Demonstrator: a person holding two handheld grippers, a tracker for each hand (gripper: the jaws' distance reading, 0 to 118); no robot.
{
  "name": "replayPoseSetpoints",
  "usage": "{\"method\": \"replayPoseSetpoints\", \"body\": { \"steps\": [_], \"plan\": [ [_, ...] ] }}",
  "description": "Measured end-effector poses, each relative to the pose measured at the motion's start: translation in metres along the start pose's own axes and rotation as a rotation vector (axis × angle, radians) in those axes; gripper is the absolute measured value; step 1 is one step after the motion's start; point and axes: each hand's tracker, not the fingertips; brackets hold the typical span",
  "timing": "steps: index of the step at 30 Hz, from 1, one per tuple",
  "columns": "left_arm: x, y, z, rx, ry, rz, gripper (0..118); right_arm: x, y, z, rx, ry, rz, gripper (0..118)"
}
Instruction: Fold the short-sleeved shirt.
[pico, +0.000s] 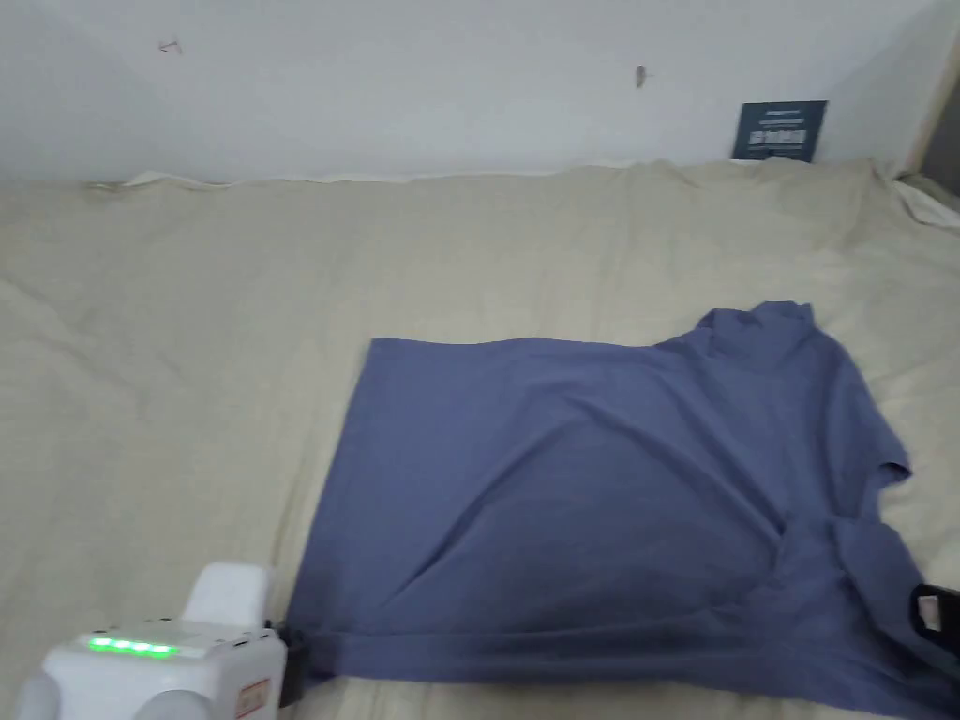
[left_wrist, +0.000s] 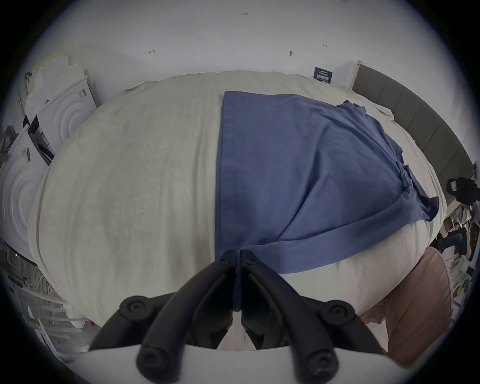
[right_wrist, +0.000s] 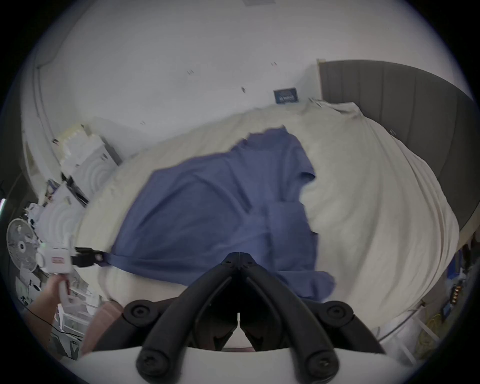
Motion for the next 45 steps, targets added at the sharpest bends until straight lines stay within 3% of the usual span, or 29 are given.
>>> {"method": "replayPoseSetpoints", "body": {
  "steps": [3, 5, 6, 7, 8, 9, 14, 16, 17, 19, 20, 21, 23, 25, 29, 36, 41, 45],
  "plan": [
    [0.001, 0.004, 0.004, 0.011, -0.009, 0.005, 3, 0.026, -0.002, -0.011, -0.058, -0.06, -0.001, 0],
    [0.0, 0.005, 0.005, 0.012, -0.023, 0.031, 3, 0.035, -0.001, -0.016, -0.115, -0.046, 0.012, 2],
    [-0.002, 0.006, 0.008, 0.021, -0.035, 0.046, 3, 0.039, -0.003, -0.019, -0.14, -0.055, 0.031, 21],
    [-0.004, 0.006, 0.009, 0.029, -0.041, 0.059, 3, 0.043, -0.005, -0.021, -0.153, -0.058, 0.048, 60],
    [-0.005, 0.006, 0.01, 0.035, -0.043, 0.069, 3, 0.046, -0.008, -0.026, -0.177, -0.042, 0.074, 108],
    [-0.006, 0.006, 0.01, 0.038, -0.047, 0.074, 3, 0.046, -0.011, -0.03, -0.229, -0.047, 0.097, 116],
    [0.002, 0.007, 0.019, 0.029, -0.045, 0.076, 3, 0.046, -0.024, -0.043, -0.241, -0.088, 0.188, 108],
    [0.003, 0.005, 0.019, 0.029, -0.045, 0.081, 3, 0.044, -0.026, -0.045, -0.222, -0.118, 0.223, 93],
    [0.003, 0.004, 0.02, 0.028, -0.044, 0.083, 3, 0.047, -0.028, -0.047, -0.182, -0.129, 0.237, 81],
    [0.002, 0.008, 0.019, 0.021, -0.046, 0.086, 3, 0.047, -0.026, -0.044, -0.167, -0.129, 0.23, 77],
    [0.002, 0.008, 0.018, 0.019, -0.047, 0.086, 3, 0.049, -0.025, -0.043, -0.168, -0.131, 0.217, 69],
    [0.002, 0.007, 0.018, 0.018, -0.047, 0.088, 3, 0.056, -0.023, -0.047, -0.178, -0.138, 0.183, 54],
    [0.004, 0.008, 0.019, 0.014, -0.054, 0.095, 3, 0.062, -0.023, -0.051, -0.211, -0.139, 0.109, 3],
    [0.004, 0.008, 0.018, 0.009, -0.06, 0.105, 3, 0.067, -0.022, -0.049, -0.187, -0.107, 0.06, 3],
    [-0.002, 0.009, 0.015, 0.01, -0.066, 0.113, 3, 0.059, -0.023, -0.033, -0.147, -0.023, 0.085, 3],
    [-0.004, 0.014, 0.047, 0.107, -0.08, 0.127, 3, 0.067, -0.021, 0.015, -0.067, 0.031, -0.001, 3],
    [0.002, 0.036, 0.071, 0.127, -0.093, 0.076, 3, 0.058, -0.008, 0.037, -0.031, 0.035, 0.044, 3],
    [0.004, 0.088, 0.052, 0.007, -0.119, 0.063, 3, 0.052, 0.044, 0.008, -0.108, -0.027, 0.039, 3]
  ]
}}
